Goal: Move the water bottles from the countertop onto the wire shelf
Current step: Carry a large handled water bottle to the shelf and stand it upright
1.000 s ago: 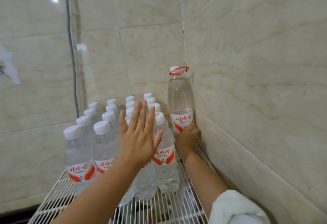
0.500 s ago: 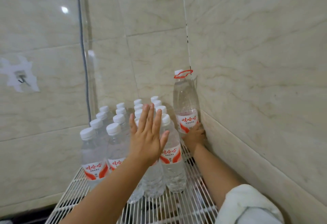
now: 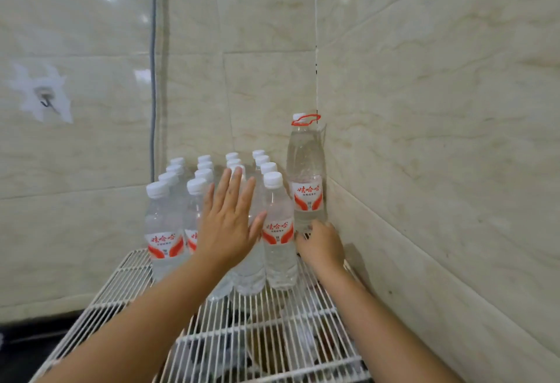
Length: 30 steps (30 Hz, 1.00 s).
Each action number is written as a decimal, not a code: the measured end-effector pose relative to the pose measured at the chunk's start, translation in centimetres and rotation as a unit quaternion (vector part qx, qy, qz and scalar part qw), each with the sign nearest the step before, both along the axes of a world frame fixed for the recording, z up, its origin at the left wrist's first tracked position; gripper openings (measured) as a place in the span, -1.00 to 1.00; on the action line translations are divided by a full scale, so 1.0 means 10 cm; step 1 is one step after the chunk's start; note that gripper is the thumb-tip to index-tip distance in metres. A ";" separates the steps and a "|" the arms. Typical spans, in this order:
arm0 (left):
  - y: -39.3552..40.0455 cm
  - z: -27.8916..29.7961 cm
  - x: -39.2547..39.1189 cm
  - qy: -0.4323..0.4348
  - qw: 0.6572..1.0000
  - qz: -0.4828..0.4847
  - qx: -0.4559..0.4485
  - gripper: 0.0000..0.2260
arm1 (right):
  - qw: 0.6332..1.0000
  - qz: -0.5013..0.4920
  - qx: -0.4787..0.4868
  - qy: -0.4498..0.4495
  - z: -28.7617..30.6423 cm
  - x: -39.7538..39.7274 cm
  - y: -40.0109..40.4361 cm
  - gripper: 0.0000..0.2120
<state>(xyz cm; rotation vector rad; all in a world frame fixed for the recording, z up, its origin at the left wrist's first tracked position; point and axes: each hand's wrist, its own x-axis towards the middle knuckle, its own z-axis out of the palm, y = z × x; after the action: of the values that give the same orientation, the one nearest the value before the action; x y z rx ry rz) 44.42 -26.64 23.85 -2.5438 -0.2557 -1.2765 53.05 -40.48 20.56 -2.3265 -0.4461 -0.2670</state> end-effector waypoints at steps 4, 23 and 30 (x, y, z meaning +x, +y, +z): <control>0.18 -0.20 -0.65 0.059 0.996 0.059 -0.001 -0.46 | 0.988 0.003 0.056 -0.145 0.00 -0.53 0.07 -0.78; 1.98 -1.17 -5.42 0.148 0.810 0.469 -0.321 -0.55 | 0.848 0.445 -0.251 -0.144 -0.74 -4.70 3.01 -0.50; 2.69 -1.12 -7.02 0.131 0.763 0.538 -0.333 -0.56 | 0.824 0.493 -0.261 -0.096 -0.90 -5.97 4.01 -0.55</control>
<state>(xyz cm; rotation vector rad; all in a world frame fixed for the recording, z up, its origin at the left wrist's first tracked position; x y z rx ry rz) -25.74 0.29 12.61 -2.2047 -2.0227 -0.3509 -6.70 -0.36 11.54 -2.2071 -1.9282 0.1620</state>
